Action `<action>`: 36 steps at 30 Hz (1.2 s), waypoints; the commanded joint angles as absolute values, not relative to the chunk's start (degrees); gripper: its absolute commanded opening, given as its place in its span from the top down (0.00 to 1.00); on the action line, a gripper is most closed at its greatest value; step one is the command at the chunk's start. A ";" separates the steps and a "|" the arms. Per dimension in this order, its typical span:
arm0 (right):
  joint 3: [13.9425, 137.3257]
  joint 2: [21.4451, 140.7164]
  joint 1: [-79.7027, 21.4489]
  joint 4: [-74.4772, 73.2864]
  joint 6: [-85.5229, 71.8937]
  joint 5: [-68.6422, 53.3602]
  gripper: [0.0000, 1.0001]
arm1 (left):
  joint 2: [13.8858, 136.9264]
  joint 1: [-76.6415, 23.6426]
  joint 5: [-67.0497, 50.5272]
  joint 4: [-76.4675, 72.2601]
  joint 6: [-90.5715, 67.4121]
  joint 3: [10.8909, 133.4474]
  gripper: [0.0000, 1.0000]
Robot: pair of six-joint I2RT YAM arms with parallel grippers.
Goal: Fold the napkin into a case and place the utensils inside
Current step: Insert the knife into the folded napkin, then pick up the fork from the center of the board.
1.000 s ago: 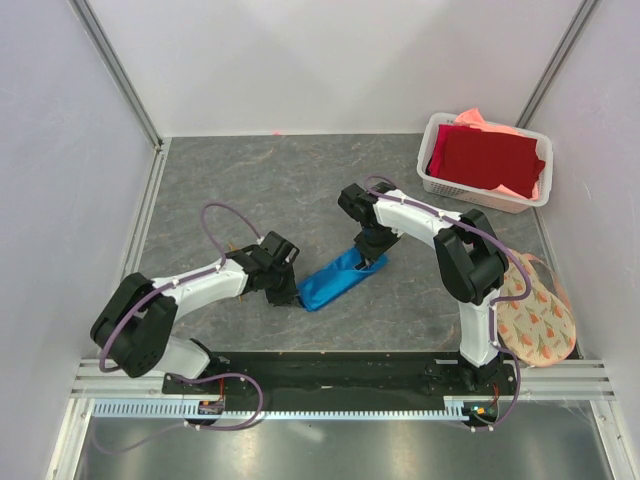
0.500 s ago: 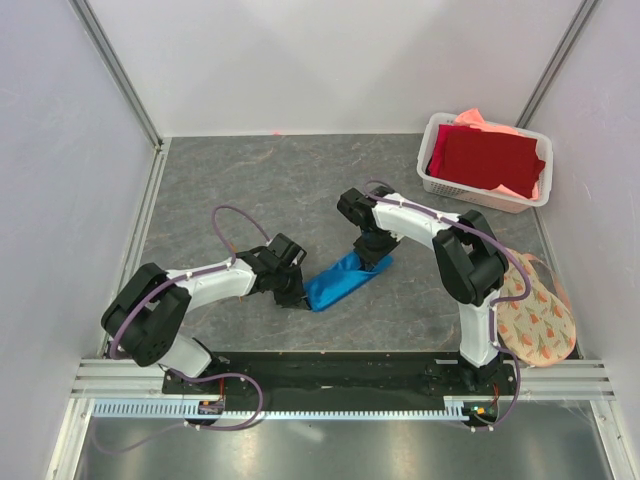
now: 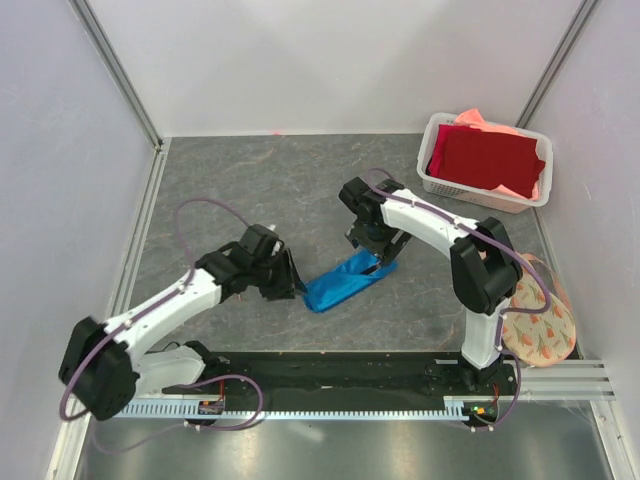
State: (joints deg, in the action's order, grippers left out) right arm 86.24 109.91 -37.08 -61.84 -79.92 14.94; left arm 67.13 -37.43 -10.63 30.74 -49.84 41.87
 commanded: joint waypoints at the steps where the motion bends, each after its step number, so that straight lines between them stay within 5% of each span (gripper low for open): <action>1: 89.38 103.72 -37.35 -61.09 -64.47 21.52 0.05 | 62.84 -32.71 -7.14 44.00 -45.45 48.51 0.33; 7: 86.93 95.73 -37.35 -50.82 -38.55 17.34 0.04 | 73.00 -15.75 -2.04 46.41 -37.19 51.85 0.29; 19: 76.12 85.52 -37.26 -42.10 -29.62 -1.84 0.04 | 94.38 -2.82 8.00 41.66 -29.98 63.71 0.30; 26: 74.18 85.25 -36.83 -41.05 -28.83 -2.46 0.04 | 102.65 -1.76 2.02 34.81 -24.61 67.93 0.54; 28: 74.27 85.51 -36.74 -40.61 -28.13 -3.86 0.04 | 104.41 -1.76 1.23 33.14 -23.73 68.55 0.65; 29: 74.44 85.69 -36.74 -40.52 -27.78 -4.48 0.04 | 105.11 -1.76 0.88 33.31 -22.86 69.51 0.86; 31: 75.05 86.22 -36.74 -39.38 -25.50 -8.60 0.03 | 104.16 -1.76 -3.49 35.58 -22.85 70.92 0.92; 36: 80.50 89.91 -36.12 -35.09 -25.39 -21.52 0.02 | 88.18 -3.77 -43.21 23.51 -33.29 60.32 0.98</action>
State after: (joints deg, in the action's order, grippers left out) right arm 75.29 87.26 -36.56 -41.04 -26.63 -10.31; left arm 101.78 -1.78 -10.22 34.68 -26.63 66.39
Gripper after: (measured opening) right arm 0.979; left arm 0.059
